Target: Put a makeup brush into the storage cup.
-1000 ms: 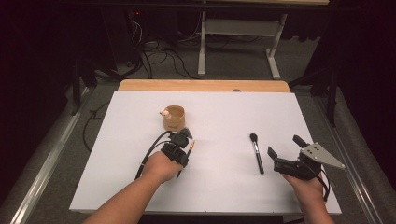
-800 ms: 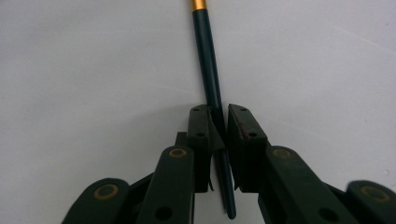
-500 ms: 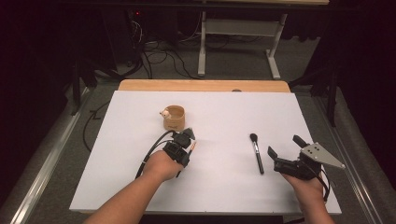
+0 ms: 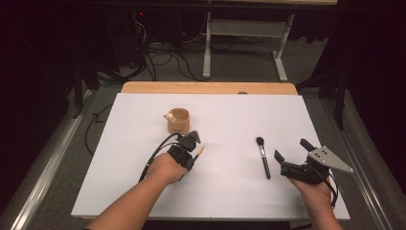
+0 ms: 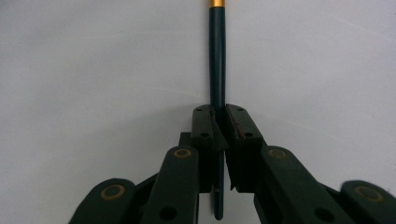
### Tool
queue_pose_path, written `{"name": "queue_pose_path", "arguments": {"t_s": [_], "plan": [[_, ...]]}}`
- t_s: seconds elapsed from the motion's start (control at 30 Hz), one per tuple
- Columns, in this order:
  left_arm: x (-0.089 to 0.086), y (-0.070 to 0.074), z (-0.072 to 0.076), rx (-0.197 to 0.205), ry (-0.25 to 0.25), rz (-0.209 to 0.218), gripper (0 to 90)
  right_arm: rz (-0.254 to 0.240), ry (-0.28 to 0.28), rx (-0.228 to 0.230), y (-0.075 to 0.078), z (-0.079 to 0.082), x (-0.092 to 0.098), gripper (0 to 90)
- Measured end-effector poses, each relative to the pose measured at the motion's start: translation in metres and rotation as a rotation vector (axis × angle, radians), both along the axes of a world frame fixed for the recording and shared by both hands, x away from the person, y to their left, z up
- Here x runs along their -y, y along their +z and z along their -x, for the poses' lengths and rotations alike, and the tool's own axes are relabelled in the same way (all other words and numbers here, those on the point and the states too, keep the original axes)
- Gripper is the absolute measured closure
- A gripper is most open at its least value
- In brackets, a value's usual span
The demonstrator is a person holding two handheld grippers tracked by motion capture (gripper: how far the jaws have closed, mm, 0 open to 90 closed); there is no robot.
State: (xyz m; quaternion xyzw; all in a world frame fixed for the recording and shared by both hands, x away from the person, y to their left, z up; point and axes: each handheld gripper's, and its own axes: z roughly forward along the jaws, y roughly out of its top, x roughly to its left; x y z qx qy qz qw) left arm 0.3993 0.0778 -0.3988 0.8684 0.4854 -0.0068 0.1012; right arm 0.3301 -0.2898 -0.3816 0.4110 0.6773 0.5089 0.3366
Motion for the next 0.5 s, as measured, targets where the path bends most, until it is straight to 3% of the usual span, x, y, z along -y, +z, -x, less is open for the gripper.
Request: {"name": "queue_pose_path", "arguments": {"t_s": [0.5], "plan": [[0.0002, 0.0001, -0.0010, -0.003, -0.014, -0.006, 83.5, -0.003, -0.004, 0.000, 0.0003, 0.0005, 0.0000, 2.8]]}}
